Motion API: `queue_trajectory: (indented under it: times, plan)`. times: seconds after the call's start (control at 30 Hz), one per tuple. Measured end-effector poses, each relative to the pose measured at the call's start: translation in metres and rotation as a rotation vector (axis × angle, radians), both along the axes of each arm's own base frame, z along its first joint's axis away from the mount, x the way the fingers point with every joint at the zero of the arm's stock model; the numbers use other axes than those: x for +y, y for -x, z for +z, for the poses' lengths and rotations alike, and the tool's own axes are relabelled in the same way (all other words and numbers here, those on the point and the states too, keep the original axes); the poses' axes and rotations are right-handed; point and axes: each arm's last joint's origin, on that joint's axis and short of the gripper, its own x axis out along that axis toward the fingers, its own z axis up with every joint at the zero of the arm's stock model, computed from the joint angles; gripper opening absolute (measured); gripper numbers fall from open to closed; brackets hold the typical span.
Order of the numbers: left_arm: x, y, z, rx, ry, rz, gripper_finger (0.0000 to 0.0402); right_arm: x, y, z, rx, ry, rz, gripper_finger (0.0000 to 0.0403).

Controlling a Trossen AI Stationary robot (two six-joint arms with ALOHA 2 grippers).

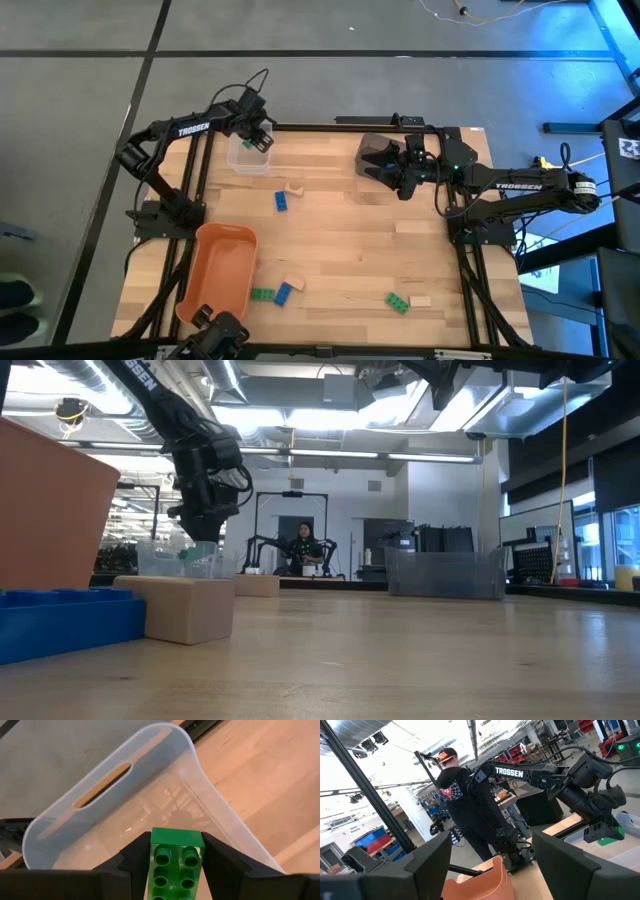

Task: Sort & place blocks by color
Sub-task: Put the top green game piece into the transparent bin

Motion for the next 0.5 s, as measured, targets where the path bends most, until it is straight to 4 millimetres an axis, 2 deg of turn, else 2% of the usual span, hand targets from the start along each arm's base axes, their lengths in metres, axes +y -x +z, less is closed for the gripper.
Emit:
queue_trajectory:
  times: [0.3,0.5]
  plan:
    - [-0.008,0.007,0.009,0.015,0.024,0.001,0.0153,0.000,0.000,0.000,-0.001,0.002,-0.001,0.0277]
    - [-0.008,0.008,0.014,0.028,-0.025,0.038,0.0153,0.000,0.000,0.000,-0.001,0.003,0.000,0.0277]
